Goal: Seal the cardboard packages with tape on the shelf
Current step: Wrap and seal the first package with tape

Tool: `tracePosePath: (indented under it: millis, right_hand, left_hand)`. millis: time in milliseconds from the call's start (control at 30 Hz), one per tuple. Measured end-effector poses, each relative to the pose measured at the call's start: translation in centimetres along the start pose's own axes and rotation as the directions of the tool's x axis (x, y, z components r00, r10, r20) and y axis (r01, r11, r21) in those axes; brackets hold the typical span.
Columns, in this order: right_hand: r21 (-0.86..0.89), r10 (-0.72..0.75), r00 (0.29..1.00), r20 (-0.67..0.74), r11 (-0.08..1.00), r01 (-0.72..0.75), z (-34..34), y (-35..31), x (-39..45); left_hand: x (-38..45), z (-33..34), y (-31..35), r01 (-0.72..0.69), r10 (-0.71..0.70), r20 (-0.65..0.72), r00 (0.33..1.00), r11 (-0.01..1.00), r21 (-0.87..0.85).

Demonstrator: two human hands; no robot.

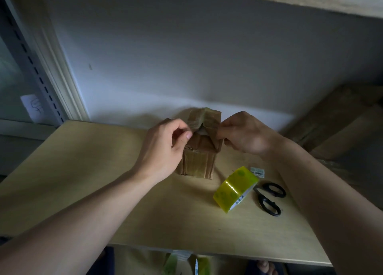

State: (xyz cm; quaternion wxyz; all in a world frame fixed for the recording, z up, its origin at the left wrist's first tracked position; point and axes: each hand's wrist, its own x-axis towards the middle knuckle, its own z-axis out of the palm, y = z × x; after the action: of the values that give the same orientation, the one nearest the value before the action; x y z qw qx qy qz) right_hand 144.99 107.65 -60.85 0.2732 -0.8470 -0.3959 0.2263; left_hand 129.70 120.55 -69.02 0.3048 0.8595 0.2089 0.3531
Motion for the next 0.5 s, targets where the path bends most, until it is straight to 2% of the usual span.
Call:
tracePosePath:
  millis: [100, 167, 233, 333, 433, 500]
  right_hand:
    - [-0.011, -0.055, 0.996, 0.066, 0.998, 0.056, -0.2, 0.0, -0.4]
    - [0.062, -0.060, 0.992, 0.114, 0.997, 0.053, -0.6, -0.1, -0.6]
    - [0.089, -0.068, 0.984, 0.162, 0.995, 0.054, -0.9, -0.1, -0.7]
    - [-0.055, -0.124, 0.971, 0.205, 0.989, 0.138, -1.0, -0.3, -0.6]
    - [-0.183, -0.138, 0.960, 0.243, 0.966, 0.185, -1.2, -0.5, -0.3]
    - [-0.139, -0.121, 0.955, 0.271, 0.977, 0.163, -1.4, -0.1, -0.1]
  left_hand:
    - [-0.3, 0.4, -0.1, -0.070, 0.068, 0.075, 0.995, 0.997, 0.033]
    - [-0.6, 0.7, 0.5, -0.050, 0.048, 0.038, 0.998, 0.998, 0.043]
    - [-0.7, 0.9, 1.4, 0.051, -0.051, -0.007, 0.999, 0.999, -0.008]
    - [-0.4, 1.5, 2.0, 0.227, -0.229, 0.006, 0.973, 0.961, -0.160]
    - [-0.1, 1.9, 1.9, 0.287, -0.288, 0.025, 0.957, 0.931, -0.227]
    - [-0.2, 2.1, 1.9, 0.301, -0.299, 0.049, 0.953, 0.918, -0.258]
